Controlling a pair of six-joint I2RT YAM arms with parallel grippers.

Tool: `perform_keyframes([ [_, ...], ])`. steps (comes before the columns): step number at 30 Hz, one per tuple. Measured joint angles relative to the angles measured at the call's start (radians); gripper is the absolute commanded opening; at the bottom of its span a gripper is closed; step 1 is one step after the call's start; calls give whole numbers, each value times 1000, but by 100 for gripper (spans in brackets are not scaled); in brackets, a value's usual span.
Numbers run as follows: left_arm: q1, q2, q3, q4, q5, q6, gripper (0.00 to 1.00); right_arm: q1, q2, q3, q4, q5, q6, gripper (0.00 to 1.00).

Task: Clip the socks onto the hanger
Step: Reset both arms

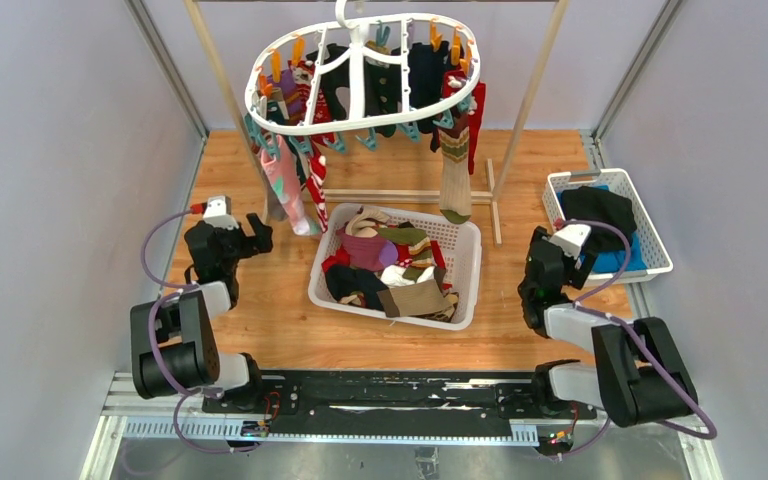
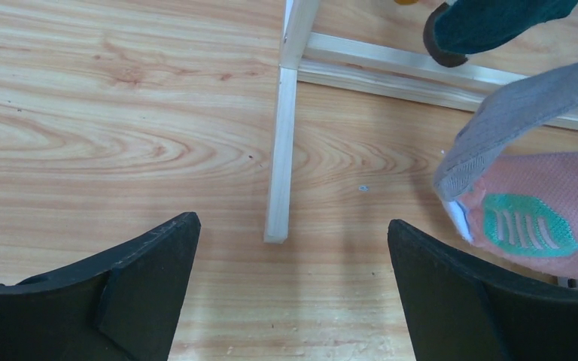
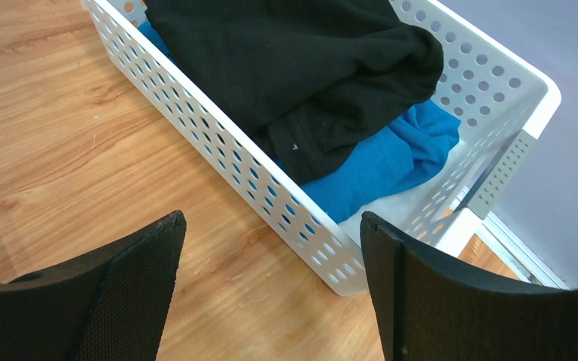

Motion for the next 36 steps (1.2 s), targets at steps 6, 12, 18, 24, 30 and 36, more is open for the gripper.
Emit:
perform_keyframes([
  [6,-43,13,-84,172,-18,-24,100,-22,76,-5,128,-81,-67,82],
  [12,-174,-12,-151,292,-81,69,100,-23,120,-86,341,-293,-184,89],
  [18,-270,21,-216,378,-161,157,100,-49,189,-30,365,-360,-213,90],
  [24,-270,23,-195,407,-238,164,100,-79,178,-11,293,-416,-192,90],
  [30,-270,23,-195,418,-257,164,100,-80,177,-11,287,-425,-191,91],
  [36,-270,23,-195,422,-262,164,100,-80,177,-11,287,-426,-191,91],
])
